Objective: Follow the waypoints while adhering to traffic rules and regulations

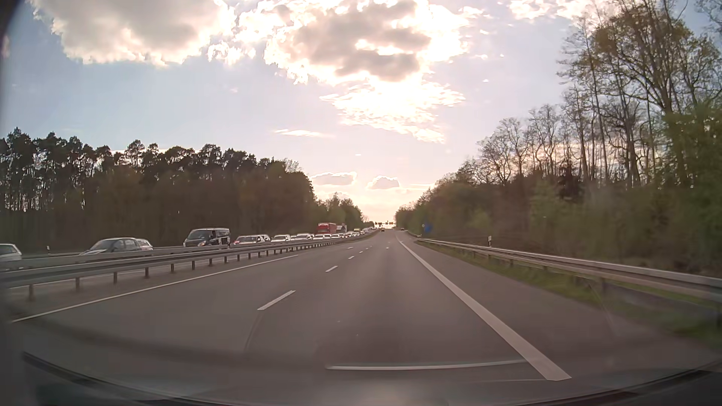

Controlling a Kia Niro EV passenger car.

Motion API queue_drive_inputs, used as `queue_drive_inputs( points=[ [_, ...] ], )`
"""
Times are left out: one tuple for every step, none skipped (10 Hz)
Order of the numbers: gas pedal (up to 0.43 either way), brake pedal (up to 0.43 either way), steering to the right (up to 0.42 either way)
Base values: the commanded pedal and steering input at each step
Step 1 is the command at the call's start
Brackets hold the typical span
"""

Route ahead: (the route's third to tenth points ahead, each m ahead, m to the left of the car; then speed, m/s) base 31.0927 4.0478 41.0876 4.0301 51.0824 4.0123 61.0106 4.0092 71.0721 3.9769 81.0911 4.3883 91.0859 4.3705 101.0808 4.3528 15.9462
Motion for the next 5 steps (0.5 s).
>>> queue_drive_inputs(
  points=[
    [0.000, 0.000, -0.002],
    [0.000, 0.000, -0.002],
    [0.000, 0.000, -0.002],
    [0.000, 0.000, -0.002],
    [0.000, 0.000, -0.002]
  ],
)
